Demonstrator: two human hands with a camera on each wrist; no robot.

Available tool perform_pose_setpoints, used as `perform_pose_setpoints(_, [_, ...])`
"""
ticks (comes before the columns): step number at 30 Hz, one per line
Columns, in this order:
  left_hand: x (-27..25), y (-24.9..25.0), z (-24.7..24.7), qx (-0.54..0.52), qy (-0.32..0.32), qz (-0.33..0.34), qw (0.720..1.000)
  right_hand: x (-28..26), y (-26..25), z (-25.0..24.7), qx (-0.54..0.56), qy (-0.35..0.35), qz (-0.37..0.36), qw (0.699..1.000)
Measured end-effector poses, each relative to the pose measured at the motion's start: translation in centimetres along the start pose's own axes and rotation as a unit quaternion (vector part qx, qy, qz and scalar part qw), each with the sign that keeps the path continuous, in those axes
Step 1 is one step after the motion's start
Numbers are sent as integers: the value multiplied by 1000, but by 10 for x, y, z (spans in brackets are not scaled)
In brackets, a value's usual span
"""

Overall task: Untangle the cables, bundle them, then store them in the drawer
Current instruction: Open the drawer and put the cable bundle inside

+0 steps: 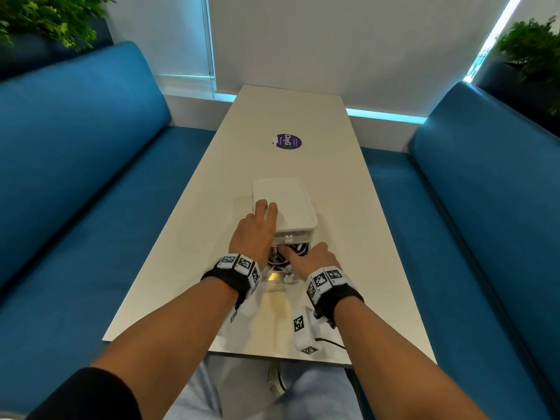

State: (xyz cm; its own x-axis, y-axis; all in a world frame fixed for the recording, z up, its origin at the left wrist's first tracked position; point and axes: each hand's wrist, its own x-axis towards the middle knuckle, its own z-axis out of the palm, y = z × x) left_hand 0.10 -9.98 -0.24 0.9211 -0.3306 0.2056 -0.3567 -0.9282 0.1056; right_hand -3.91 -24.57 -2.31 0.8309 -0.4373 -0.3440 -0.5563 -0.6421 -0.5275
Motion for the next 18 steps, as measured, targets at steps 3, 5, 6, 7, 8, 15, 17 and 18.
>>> perform_pose_setpoints(3, [2, -5, 4, -21, -19, 9, 1000, -2, -3, 7, 3, 25, 12, 1000])
perform_pose_setpoints(5, [6, -13, 5, -46, -42, 28, 998, -1, -4, 7, 1, 31, 19, 999])
perform_pose_setpoints(6, [7, -17, 5, -72, -54, 47, 995, 1, -4, 7, -4, 33, 22, 999])
perform_pose_setpoints(7, [7, -21, 3, -100, -64, 68, 991, 2, -3, 7, -10, 34, 25, 999])
perform_pose_setpoints(8, [8, -24, 0, -122, -70, 83, 987, 3, -3, 7, -14, 37, 26, 999])
perform_pose_setpoints(15, [8, -13, 5, -126, -29, 42, 991, 3, 3, 4, -42, 17, -10, 999])
perform_pose_setpoints(17, [7, -9, 7, -108, -26, 34, 993, 3, 14, 1, 2, -15, -33, 999])
perform_pose_setpoints(18, [6, -7, 7, -95, -21, 31, 995, 4, 19, -2, 28, -31, -46, 998])
